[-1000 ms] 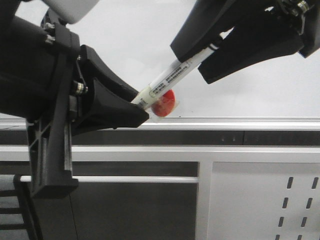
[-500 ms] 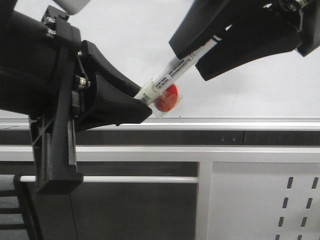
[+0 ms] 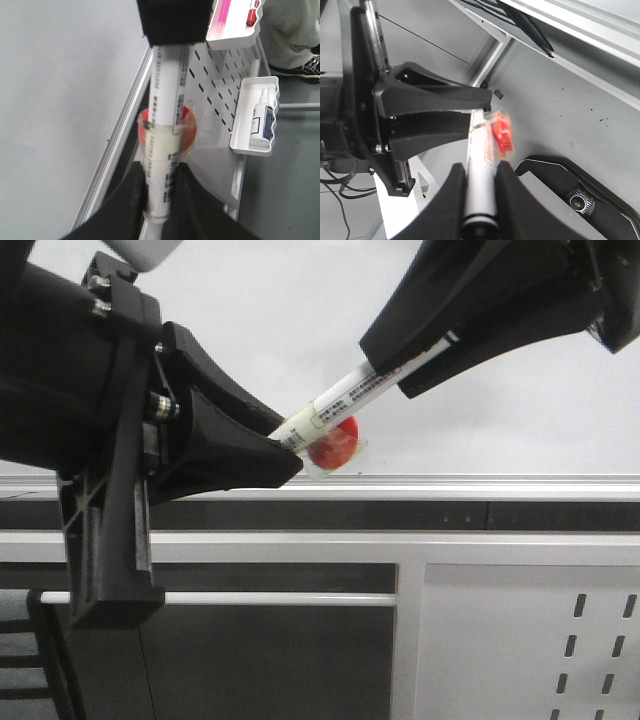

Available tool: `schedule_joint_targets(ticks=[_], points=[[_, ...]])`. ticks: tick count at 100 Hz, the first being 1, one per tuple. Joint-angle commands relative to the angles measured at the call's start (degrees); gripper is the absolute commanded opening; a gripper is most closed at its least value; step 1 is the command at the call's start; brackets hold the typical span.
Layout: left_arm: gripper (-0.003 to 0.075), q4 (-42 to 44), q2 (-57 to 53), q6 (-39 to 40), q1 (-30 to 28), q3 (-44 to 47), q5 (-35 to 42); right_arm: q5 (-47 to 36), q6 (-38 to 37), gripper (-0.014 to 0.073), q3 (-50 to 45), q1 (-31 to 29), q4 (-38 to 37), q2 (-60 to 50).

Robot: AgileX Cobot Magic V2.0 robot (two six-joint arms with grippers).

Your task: Write number 1 on whiteboard

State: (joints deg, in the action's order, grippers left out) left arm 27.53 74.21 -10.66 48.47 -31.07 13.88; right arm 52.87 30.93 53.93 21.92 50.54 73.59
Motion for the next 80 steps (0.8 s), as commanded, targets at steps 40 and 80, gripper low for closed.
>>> schedule_joint_targets(ticks=[40,80], points=[[0.033,-1.9,-1.5,0.5,0.6,-1.9,8.3,4.8,5.1,-0.0079,1.7,0.0,3.0,-1.2],[0.0486,-2.3,-5.1,2.5,0.6,-1.8,2.9,2.1,8.8,-0.0079,1.7,0.0,3.0,-1.2]])
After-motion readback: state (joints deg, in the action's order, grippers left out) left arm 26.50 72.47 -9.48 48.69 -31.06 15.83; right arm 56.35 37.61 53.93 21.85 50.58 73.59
